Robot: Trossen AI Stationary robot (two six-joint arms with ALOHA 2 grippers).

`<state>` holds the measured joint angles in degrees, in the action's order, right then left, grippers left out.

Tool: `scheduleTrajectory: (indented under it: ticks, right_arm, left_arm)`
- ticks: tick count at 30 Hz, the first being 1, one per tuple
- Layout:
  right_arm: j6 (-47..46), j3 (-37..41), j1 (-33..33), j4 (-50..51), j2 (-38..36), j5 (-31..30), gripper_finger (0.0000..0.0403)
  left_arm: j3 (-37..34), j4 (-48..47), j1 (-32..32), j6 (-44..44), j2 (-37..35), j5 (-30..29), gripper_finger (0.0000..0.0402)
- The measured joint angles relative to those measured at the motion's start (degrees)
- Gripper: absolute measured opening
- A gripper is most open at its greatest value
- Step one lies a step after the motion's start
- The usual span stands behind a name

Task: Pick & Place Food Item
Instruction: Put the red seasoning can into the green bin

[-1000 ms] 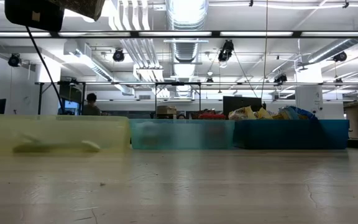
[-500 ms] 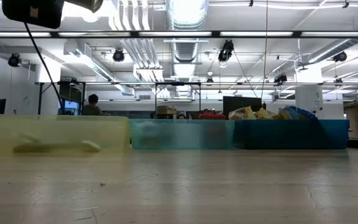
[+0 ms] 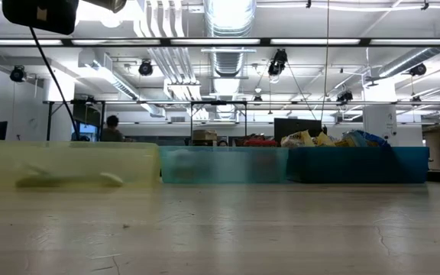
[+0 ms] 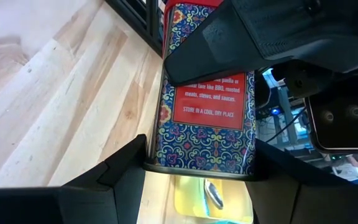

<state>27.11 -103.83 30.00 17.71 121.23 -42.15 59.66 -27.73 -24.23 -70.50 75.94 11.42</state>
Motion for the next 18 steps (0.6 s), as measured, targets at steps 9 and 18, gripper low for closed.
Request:
scheduleTrajectory:
  ticks: [9,18]
  right_arm:
    - [-0.43,0.0,0.1,-0.11,0.0,0.08,0.0217]
    - [-1.39,0.0,0.13,-0.13,0.0,0.15,0.0217]
  left_arm:
    - [0.0,0.31,0.0,0.04,0.0,0.04,0.0313]
    - [0.0,0.53,0.07,0.0,0.0,0.01,0.0313]
